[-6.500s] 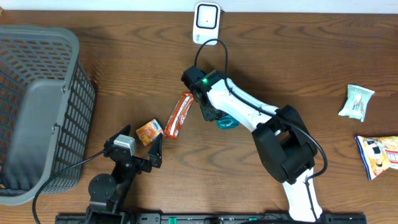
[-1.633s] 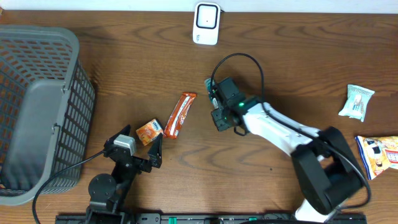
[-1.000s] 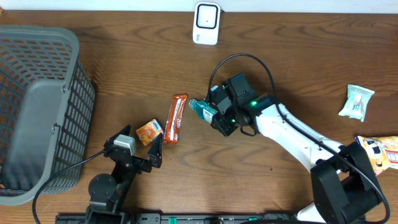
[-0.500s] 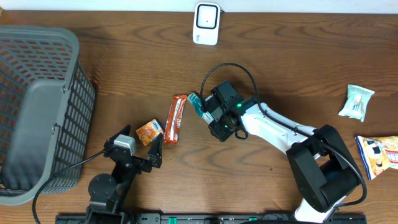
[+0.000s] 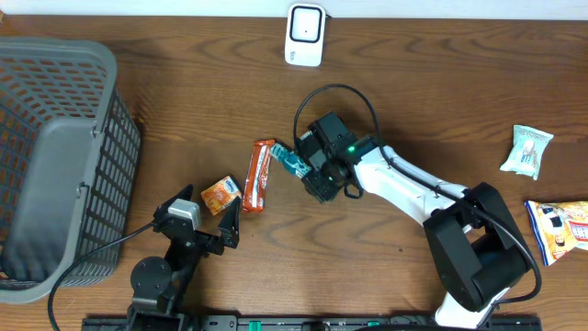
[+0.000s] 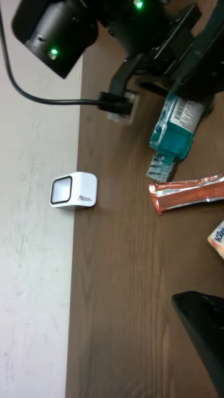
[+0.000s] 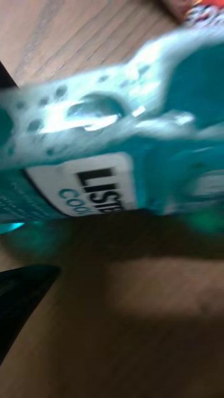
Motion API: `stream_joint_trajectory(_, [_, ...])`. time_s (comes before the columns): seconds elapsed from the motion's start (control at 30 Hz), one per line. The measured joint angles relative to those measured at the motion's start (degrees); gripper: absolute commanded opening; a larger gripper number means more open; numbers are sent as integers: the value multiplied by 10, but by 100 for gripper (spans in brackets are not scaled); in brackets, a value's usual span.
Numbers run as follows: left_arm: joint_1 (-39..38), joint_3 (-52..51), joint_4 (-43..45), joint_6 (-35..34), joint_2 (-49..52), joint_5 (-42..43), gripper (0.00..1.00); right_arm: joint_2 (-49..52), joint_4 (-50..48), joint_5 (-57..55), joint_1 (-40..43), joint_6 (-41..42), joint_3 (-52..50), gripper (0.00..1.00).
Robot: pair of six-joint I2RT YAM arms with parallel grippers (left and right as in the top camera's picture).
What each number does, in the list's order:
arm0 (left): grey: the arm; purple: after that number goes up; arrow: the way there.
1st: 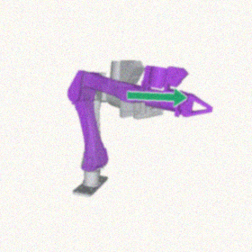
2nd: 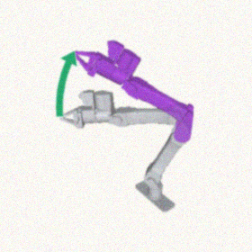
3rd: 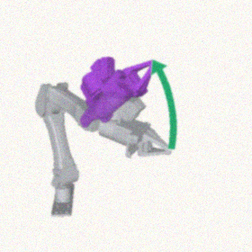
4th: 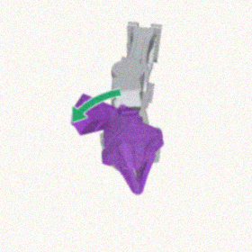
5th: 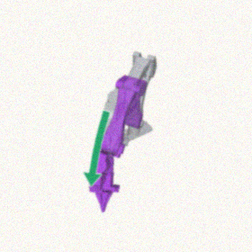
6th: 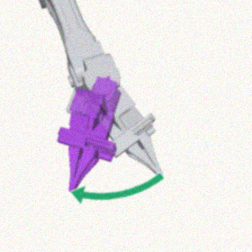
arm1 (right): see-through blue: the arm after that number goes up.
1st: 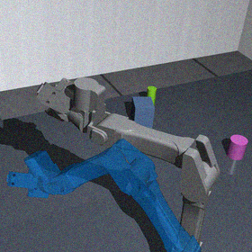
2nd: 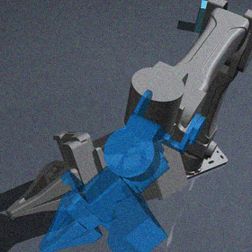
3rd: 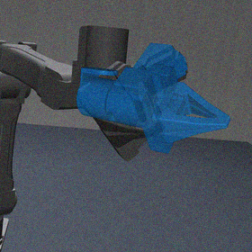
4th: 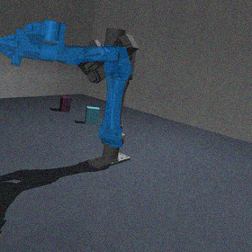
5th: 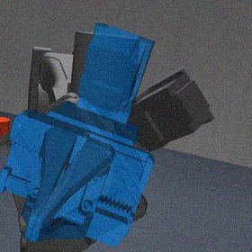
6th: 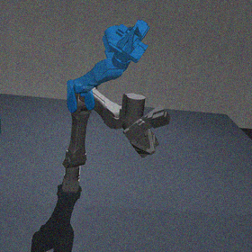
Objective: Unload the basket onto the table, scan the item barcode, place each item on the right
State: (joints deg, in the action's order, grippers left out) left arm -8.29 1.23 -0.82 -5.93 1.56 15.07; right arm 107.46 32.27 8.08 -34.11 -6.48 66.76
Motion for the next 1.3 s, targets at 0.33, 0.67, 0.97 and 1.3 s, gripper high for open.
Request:
stream_joint_trajectory(0.33, [0,0,0,0,0,0,98,0,-9,-5,0,2,1,59])
stream_joint_trajectory(0.67, [0,0,0,0,0,0,98,16,2,-8,-2,0,2,29])
stream_joint_trajectory(0.97, [0,0,0,0,0,0,98,35,5,-10,-2,-5,27,1])
stream_joint_trajectory(1.3, [0,0,0,0,0,0,98,39,-4,42,6,-22,31,1])
